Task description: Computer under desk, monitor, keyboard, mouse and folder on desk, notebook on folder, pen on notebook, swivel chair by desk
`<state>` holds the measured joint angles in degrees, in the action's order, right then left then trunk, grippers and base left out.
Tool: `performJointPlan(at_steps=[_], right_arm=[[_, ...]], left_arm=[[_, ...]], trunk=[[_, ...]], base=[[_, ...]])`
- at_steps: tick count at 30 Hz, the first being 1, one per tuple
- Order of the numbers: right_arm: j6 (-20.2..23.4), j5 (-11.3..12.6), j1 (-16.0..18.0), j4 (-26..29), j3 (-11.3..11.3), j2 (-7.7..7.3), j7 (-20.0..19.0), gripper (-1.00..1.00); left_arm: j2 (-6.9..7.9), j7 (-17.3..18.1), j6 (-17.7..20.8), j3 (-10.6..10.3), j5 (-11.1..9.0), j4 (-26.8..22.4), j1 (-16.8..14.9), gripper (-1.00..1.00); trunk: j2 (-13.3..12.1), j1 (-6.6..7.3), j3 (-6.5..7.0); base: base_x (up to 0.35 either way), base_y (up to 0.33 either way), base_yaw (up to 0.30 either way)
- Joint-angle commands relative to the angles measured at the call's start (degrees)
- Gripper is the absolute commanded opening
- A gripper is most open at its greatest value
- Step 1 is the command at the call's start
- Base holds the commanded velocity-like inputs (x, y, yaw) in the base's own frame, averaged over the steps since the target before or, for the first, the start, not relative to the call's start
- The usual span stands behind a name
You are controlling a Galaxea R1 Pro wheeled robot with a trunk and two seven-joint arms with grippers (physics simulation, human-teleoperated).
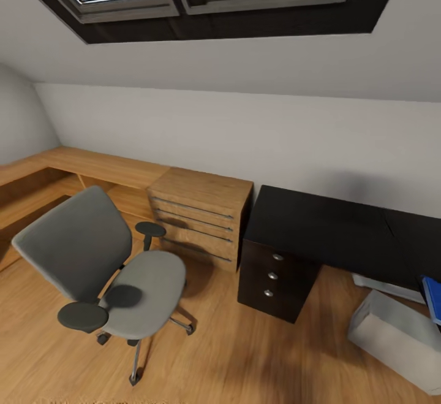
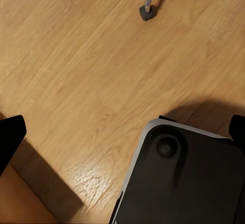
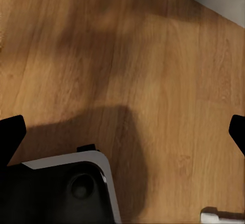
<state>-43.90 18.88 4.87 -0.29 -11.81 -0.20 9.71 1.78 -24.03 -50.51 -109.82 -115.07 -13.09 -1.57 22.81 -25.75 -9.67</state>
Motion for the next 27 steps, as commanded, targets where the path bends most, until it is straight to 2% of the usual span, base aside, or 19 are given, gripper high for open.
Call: performJointPlan(at_steps=[1,21,27], right_arm=[[0.31,0.22,0.05,0.00,-0.50,-0.14,0.32,1.00],[0.57,0.38,0.04,0.03,-0.33,-0.24,0.33,1.00],[0.57,1.78,0.03,0.03,-0.32,-0.27,0.32,1.00]], left_arm=[[0.06,-0.57,-0.20,-0.49,-0.05,-0.24,-0.10,1.00],[0.06,-0.57,-0.20,-0.49,0.02,-0.22,-0.10,1.00],[0.06,-0.57,-0.20,-0.49,0.02,-0.24,-0.10,1.00]], trunk=[[0.11,-0.03,-0.11],[0.11,-0.03,-0.11],[0.11,-0.03,-0.11]], base=[[0.000,0.000,0.255],[0.000,0.000,0.257],[0.000,0.000,0.257]])
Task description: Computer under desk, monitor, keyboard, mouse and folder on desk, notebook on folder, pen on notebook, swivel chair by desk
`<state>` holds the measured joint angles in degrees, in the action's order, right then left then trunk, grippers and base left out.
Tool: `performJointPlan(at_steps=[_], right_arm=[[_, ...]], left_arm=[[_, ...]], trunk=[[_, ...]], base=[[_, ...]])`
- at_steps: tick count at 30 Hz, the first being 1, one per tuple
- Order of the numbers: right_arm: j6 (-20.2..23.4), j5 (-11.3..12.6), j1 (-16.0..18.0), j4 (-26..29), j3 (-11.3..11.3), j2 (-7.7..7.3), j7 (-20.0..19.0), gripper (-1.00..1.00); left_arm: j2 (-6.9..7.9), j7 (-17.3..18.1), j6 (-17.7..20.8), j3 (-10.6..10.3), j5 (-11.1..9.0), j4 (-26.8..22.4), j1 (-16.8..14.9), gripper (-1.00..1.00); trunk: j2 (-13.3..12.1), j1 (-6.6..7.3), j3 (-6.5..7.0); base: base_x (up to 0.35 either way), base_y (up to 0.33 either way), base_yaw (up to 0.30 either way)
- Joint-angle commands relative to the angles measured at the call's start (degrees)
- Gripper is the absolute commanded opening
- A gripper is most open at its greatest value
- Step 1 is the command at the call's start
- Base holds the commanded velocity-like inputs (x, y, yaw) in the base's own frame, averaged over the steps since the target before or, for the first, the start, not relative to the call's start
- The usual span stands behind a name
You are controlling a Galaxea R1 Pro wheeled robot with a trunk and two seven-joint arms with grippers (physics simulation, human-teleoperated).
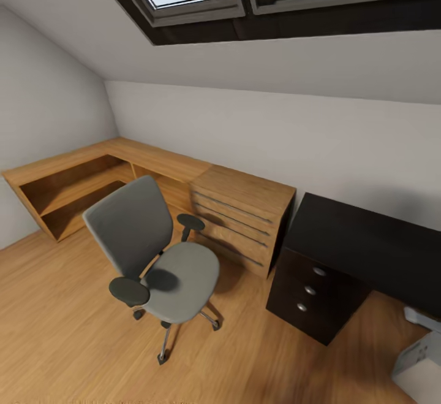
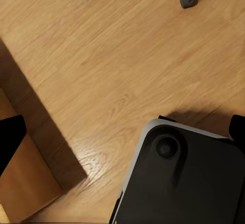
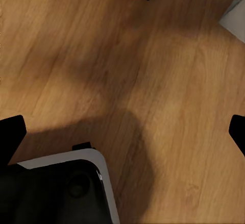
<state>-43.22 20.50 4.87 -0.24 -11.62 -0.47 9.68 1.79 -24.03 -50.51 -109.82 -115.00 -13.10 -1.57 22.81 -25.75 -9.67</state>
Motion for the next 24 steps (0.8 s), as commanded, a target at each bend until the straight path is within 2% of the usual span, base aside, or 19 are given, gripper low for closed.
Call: performJointPlan(at_steps=[1,10,24], right_arm=[[-0.10,0.42,0.04,-0.03,-0.51,-0.01,0.34,1.00],[-0.19,2.62,0.04,-0.03,-0.51,-0.19,0.34,1.00],[-0.49,2.87,0.03,-0.11,-0.34,-0.23,0.34,1.00]], left_arm=[[0.06,-0.57,-0.20,-0.48,-0.05,-0.22,-0.10,1.00],[0.06,-0.57,-0.20,-0.48,-0.05,-0.24,-0.10,1.00],[0.06,-0.57,-0.20,-0.48,-0.05,-0.19,-0.10,1.00]], trunk=[[0.11,-0.03,-0.11],[0.11,-0.03,-0.11],[0.11,-0.03,-0.13]], base=[[0.000,0.000,0.257],[0.000,0.000,0.257],[0.000,0.000,0.257]])
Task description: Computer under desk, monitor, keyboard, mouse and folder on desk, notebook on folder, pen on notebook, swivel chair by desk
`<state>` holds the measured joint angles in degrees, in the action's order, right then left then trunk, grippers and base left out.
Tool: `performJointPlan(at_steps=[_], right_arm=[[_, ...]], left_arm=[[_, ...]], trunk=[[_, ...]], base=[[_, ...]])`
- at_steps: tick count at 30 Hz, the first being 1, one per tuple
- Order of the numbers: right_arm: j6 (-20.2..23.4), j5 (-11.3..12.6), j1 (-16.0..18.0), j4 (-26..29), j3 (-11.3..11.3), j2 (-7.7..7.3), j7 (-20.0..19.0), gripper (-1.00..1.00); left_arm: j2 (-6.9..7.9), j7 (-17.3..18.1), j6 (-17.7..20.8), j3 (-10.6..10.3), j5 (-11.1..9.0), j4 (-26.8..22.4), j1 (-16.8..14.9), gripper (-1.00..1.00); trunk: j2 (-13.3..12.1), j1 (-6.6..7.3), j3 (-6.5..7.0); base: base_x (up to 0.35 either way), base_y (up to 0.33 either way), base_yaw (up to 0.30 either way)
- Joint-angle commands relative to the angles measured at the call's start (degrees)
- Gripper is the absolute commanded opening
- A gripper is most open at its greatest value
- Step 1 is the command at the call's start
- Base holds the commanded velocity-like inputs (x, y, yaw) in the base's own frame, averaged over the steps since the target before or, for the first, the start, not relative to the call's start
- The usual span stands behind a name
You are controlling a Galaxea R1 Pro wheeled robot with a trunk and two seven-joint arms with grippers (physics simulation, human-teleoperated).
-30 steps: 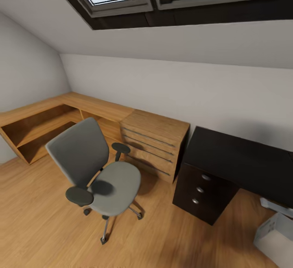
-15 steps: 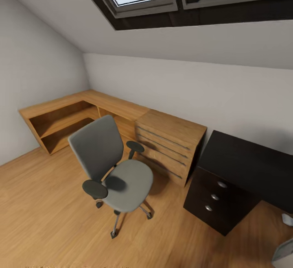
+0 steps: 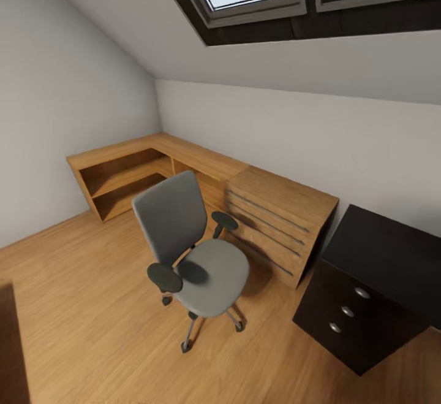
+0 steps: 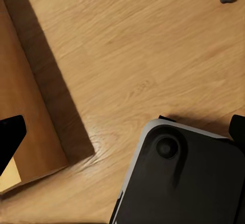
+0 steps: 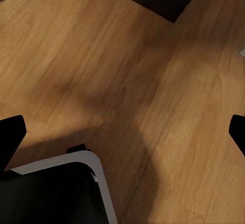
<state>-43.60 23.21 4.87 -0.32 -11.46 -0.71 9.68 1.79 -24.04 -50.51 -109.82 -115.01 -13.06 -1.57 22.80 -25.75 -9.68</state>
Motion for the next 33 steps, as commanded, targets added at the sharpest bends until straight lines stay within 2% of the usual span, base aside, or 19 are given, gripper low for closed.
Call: performJointPlan(at_steps=[1,26,29,33], right_arm=[[-0.13,0.15,0.04,0.00,-0.50,-0.01,0.34,1.00],[-0.17,0.09,0.06,0.02,-0.48,-0.52,0.34,1.00],[-0.14,0.71,0.04,-0.01,-0.28,-0.87,0.37,1.00],[-0.16,2.80,0.05,0.03,0.35,-1.21,0.35,1.00]], left_arm=[[0.06,-0.57,-0.20,-0.48,-0.04,-0.24,-0.10,1.00],[0.05,-0.57,-0.20,-0.48,-0.04,-0.26,-0.10,1.00],[0.06,-0.57,-0.20,-0.48,-0.04,-0.25,-0.10,1.00],[0.06,-0.57,-0.20,-0.48,-0.04,-0.27,-0.10,1.00]], trunk=[[0.12,-0.03,-0.13],[0.12,-0.03,-0.67],[0.12,-0.03,-0.72],[0.12,-0.03,-0.75]], base=[[0.000,0.000,0.248],[0.000,0.000,0.239],[0.000,0.000,0.234],[0.000,0.000,0.231]])
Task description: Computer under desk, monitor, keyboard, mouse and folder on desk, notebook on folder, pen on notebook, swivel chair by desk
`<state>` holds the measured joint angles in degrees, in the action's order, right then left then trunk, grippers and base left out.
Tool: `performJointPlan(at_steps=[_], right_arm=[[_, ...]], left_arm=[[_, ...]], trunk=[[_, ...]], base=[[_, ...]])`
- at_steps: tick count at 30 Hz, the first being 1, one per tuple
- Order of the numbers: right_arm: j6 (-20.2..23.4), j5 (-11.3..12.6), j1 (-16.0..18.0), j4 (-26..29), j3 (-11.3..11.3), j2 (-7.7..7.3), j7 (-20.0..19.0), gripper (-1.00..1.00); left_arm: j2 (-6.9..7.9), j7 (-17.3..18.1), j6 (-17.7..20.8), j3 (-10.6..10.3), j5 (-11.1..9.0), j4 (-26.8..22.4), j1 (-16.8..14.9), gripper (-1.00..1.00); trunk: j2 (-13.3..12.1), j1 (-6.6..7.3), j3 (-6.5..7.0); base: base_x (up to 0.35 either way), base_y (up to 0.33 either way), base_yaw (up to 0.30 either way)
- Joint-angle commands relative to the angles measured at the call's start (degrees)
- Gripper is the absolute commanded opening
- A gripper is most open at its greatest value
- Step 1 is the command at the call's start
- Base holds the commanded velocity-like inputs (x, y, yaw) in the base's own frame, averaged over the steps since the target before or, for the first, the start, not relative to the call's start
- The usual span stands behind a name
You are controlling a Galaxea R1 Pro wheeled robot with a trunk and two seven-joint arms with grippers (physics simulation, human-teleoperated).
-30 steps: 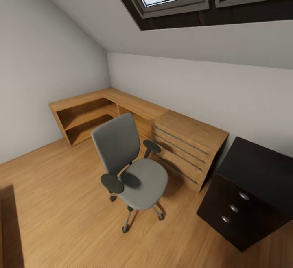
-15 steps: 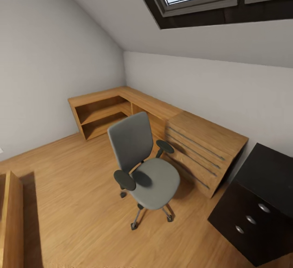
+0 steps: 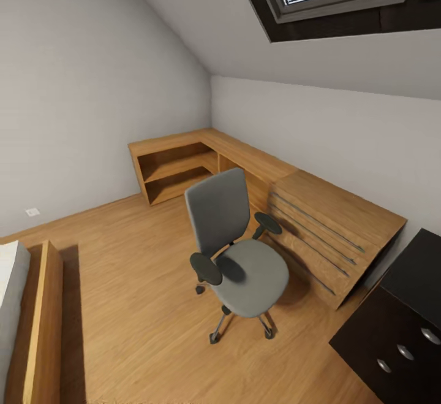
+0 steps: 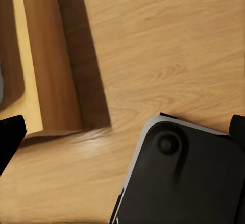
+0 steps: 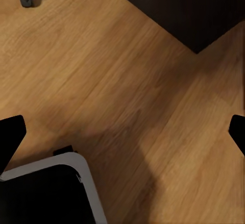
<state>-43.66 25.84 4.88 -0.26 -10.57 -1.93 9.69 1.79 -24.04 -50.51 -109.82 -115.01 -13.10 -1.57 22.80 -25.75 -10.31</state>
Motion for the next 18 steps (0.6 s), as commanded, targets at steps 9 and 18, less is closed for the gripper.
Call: performJointPlan(at_steps=[9,18], right_arm=[[-0.11,4.99,0.04,0.00,0.01,-0.30,0.33,1.00],[-0.11,8.32,0.04,0.00,0.07,-0.43,0.30,1.00]], left_arm=[[0.06,-0.57,-0.21,-0.48,-0.04,-0.25,-0.10,1.00],[0.06,-0.57,-0.21,-0.48,-0.04,-0.22,-0.10,1.00]], trunk=[[0.12,-0.03,-0.13],[0.12,-0.03,-0.13]], base=[[0.000,0.000,0.227],[0.000,0.000,0.226]])
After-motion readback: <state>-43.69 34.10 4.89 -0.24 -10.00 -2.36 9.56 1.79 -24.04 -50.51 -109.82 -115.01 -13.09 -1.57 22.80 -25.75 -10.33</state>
